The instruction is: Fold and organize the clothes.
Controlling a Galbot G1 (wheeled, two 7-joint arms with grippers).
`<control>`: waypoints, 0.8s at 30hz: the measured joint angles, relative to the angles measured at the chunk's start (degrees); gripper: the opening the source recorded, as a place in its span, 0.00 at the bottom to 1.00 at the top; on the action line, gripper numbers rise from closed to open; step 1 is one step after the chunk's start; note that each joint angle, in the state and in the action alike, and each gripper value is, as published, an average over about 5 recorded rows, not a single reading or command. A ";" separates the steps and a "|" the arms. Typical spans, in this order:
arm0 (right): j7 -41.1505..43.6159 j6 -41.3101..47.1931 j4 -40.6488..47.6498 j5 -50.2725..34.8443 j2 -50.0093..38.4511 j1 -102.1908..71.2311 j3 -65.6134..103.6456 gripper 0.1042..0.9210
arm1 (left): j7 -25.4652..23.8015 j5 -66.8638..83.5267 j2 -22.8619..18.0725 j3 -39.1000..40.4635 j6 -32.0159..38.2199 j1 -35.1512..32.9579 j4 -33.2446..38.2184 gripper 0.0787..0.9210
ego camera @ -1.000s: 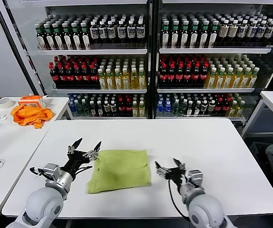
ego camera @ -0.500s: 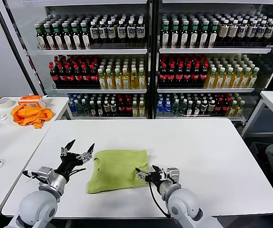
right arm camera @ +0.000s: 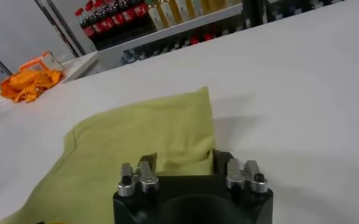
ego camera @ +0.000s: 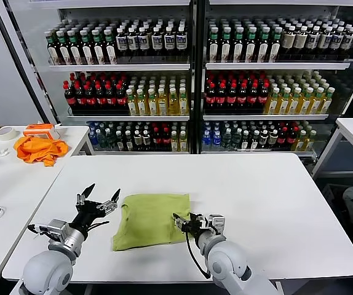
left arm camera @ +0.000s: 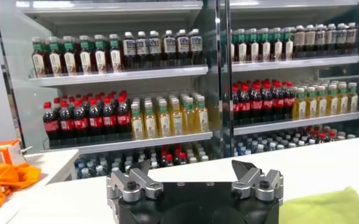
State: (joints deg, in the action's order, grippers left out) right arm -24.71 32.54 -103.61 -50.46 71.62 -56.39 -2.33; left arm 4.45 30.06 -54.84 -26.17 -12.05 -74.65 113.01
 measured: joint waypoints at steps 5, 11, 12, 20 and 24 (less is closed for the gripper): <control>-0.68 -0.53 0.43 -0.53 0.36 0.18 -0.29 0.42 | 0.07 -0.63 -0.36 -0.14 0.22 -0.51 -0.08 0.88; -1.30 -1.21 0.23 -1.36 0.79 0.06 -0.30 0.21 | 0.17 -1.07 -0.47 -0.43 0.27 -0.76 -0.07 0.88; -1.45 -1.21 0.08 -1.50 0.83 0.00 -0.20 0.18 | 0.18 -1.13 -0.47 -0.48 0.28 -0.80 -0.07 0.88; -3.01 -0.33 -2.19 -1.94 -0.03 -0.77 1.79 0.02 | 0.39 -1.51 -0.48 -0.65 0.48 -0.94 -0.12 0.88; -3.08 0.04 -3.61 -2.24 -1.27 -1.41 3.72 0.02 | 0.40 -2.06 -0.56 -0.49 0.78 -0.77 -0.41 0.88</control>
State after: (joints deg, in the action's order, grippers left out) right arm -27.79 32.58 -107.22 -52.70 70.35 -57.81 1.39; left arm 4.85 28.00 -55.40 -26.67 -11.28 -75.42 112.60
